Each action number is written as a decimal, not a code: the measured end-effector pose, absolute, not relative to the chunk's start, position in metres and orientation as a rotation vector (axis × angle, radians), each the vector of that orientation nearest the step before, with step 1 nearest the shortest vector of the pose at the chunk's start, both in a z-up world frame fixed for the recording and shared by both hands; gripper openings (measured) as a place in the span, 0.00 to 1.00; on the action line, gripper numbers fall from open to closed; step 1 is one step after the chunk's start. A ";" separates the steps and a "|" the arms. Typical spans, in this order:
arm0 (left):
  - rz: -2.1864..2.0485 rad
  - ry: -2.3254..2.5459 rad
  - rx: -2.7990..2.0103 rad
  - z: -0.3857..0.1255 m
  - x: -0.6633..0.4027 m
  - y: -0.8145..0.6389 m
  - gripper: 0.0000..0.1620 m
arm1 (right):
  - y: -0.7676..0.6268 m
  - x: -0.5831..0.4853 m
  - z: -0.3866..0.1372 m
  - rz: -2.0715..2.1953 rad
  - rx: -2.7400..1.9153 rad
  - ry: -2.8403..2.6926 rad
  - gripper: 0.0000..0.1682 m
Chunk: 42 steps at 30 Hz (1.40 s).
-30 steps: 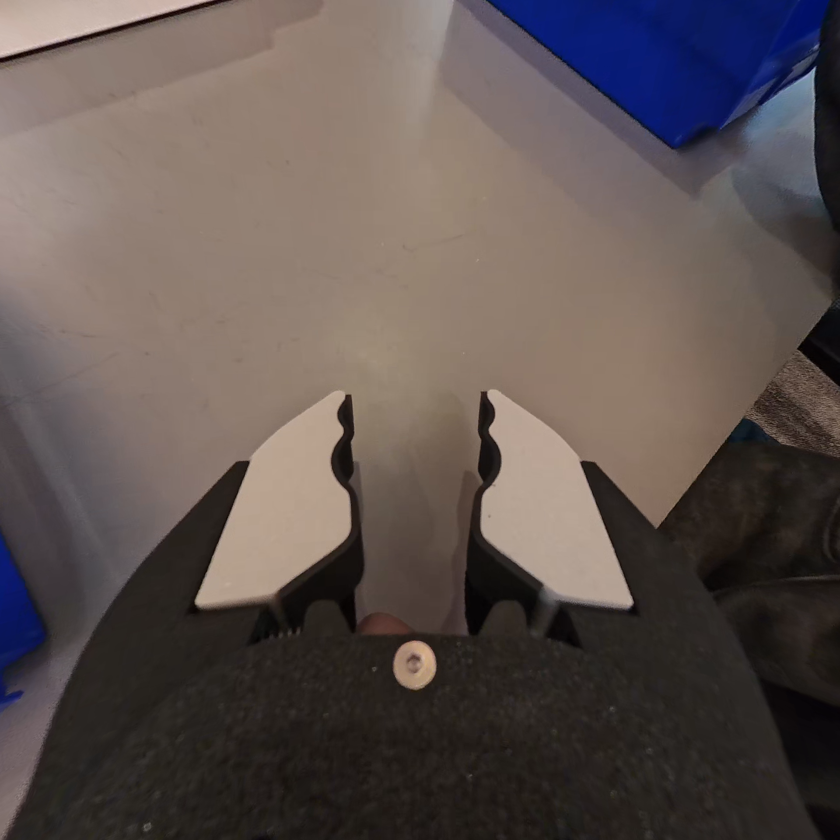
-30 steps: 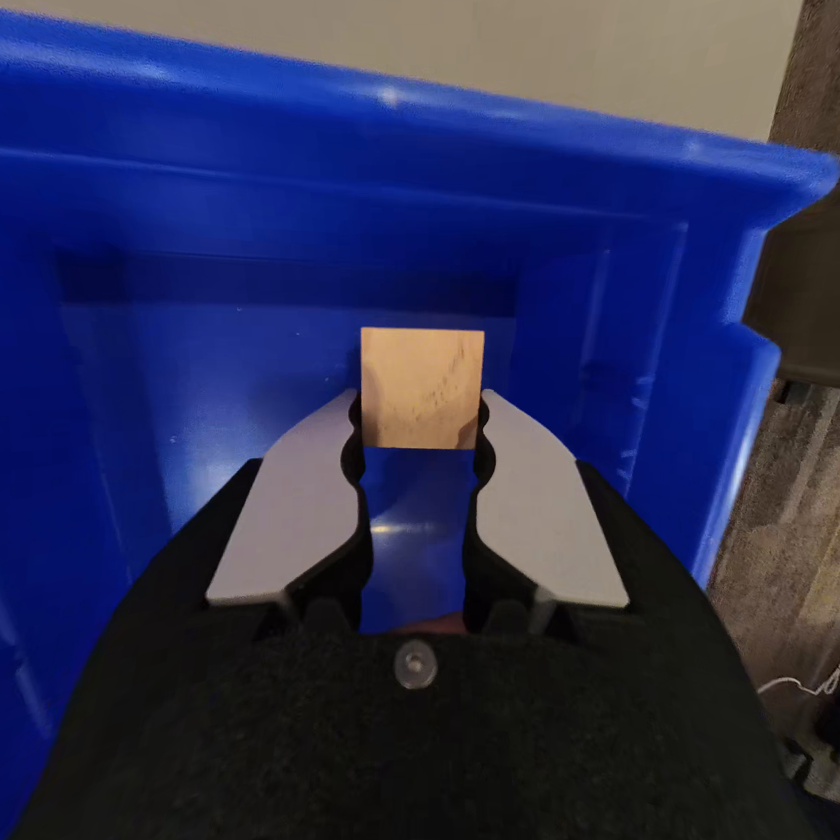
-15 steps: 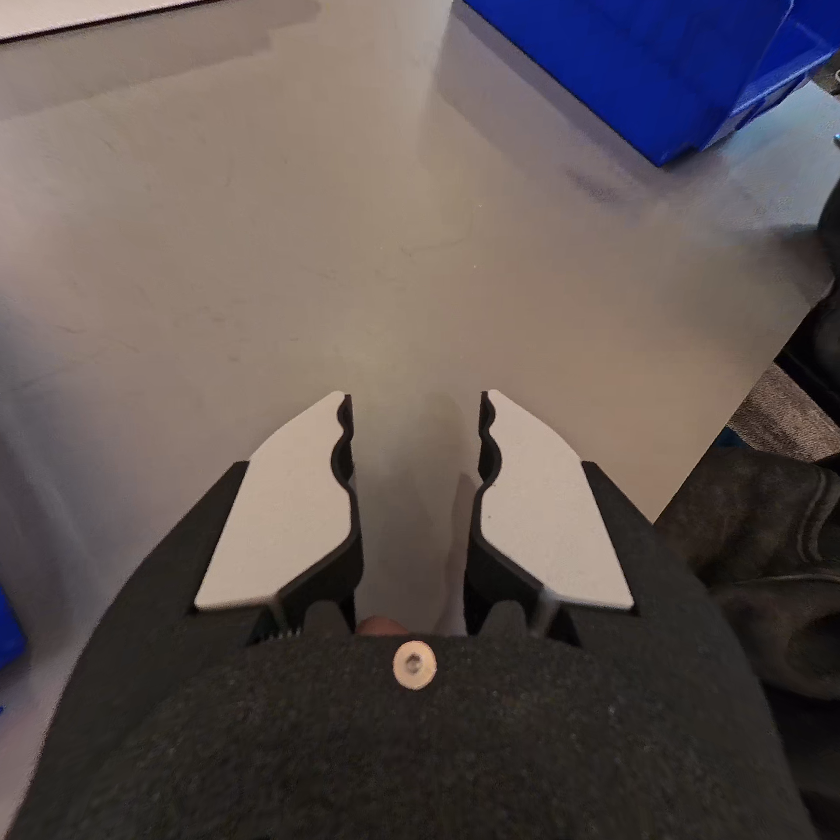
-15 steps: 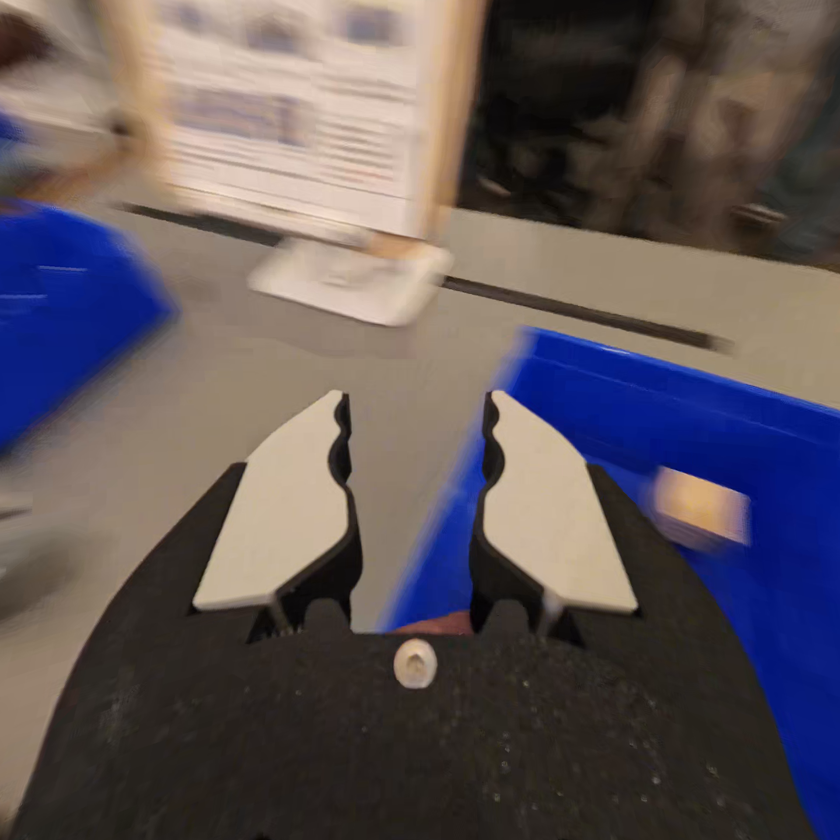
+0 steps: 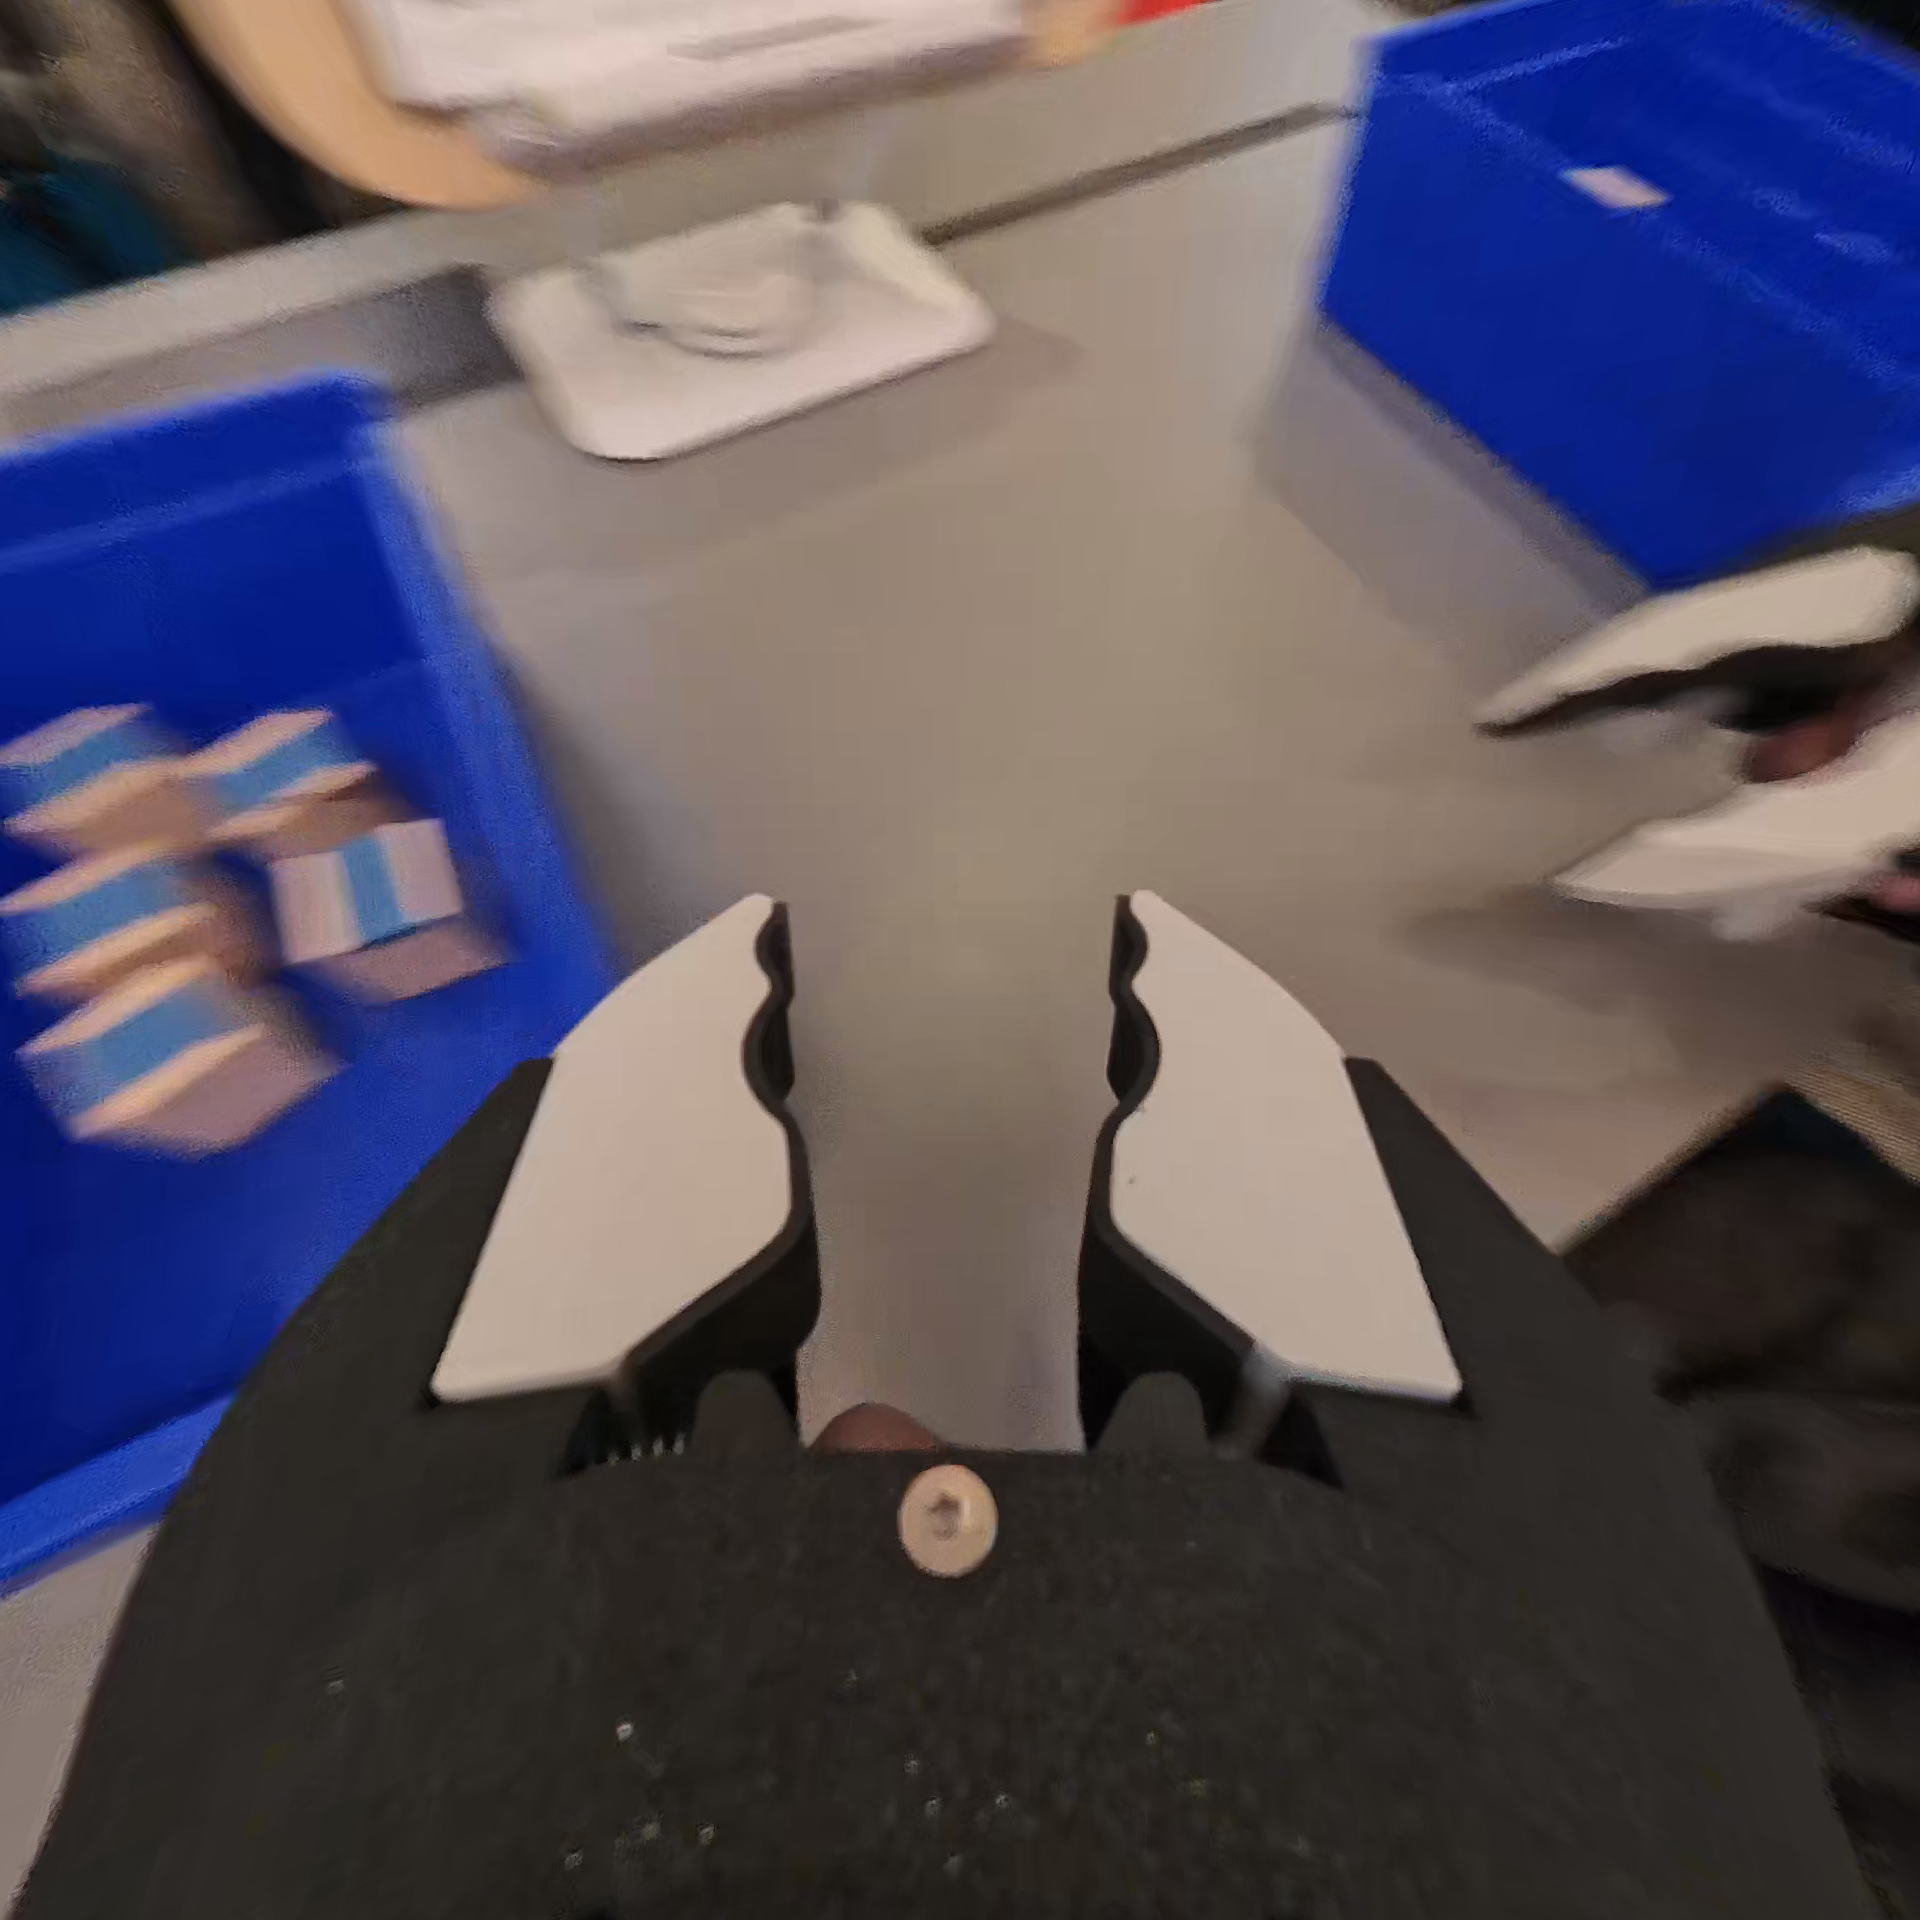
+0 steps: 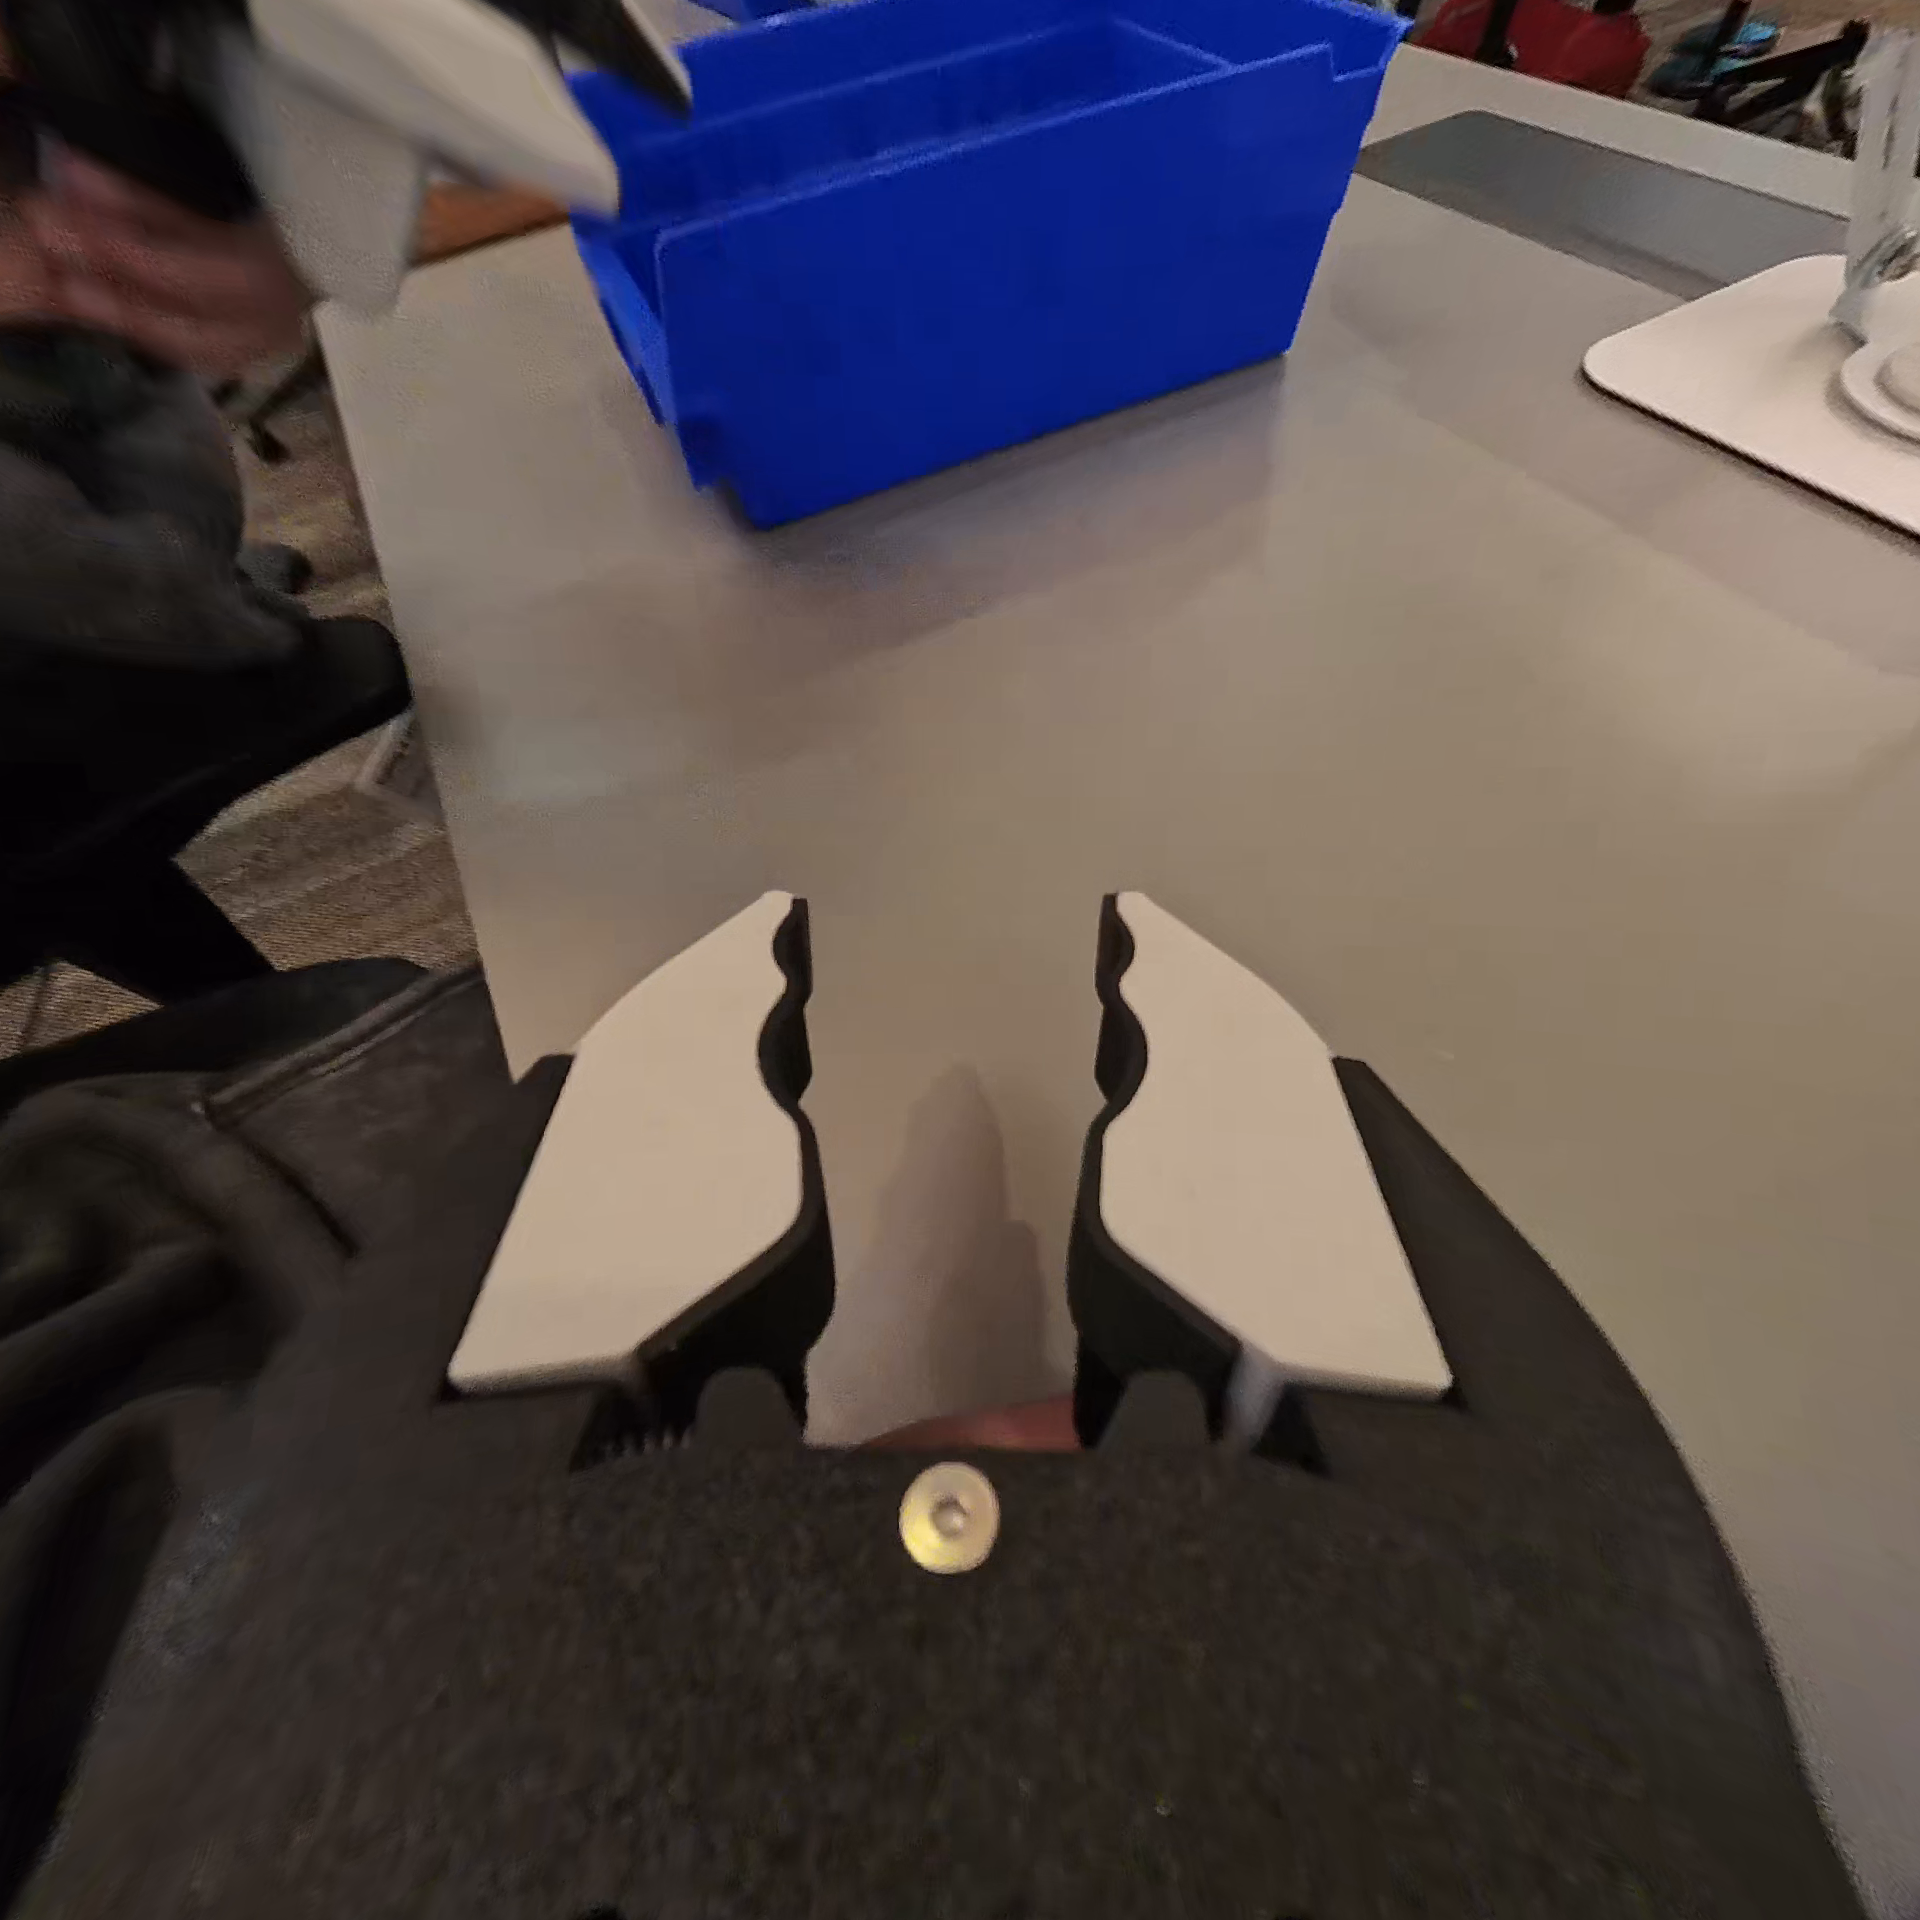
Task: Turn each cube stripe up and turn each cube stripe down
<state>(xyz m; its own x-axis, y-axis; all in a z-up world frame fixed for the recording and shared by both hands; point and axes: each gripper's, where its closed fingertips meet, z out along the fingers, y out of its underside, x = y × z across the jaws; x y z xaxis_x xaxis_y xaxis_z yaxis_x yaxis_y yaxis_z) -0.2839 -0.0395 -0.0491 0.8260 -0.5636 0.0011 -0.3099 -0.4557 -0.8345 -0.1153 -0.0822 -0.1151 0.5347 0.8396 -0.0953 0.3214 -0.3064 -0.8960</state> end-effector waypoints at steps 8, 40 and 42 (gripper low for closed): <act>-0.170 0.126 -2.464 -0.077 -0.441 0.073 0.38 | -0.080 -0.107 -0.124 0.964 -2.016 -0.801 0.31; -1.334 0.306 -1.987 -0.007 -0.295 0.073 0.28 | -0.022 -0.105 -0.080 1.459 -1.966 -0.385 0.30; -1.525 0.352 -1.871 0.002 -0.255 0.058 0.28 | -0.011 -0.116 -0.068 1.582 -1.938 -0.323 0.30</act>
<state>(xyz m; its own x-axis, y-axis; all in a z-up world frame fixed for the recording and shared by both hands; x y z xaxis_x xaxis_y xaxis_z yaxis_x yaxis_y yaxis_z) -0.2551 0.0583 0.0017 0.2738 -0.5990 0.7525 0.2086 -0.7268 -0.6544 -0.1163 -0.0111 -0.0684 0.2566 0.5426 -0.7998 -0.1857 -0.7844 -0.5918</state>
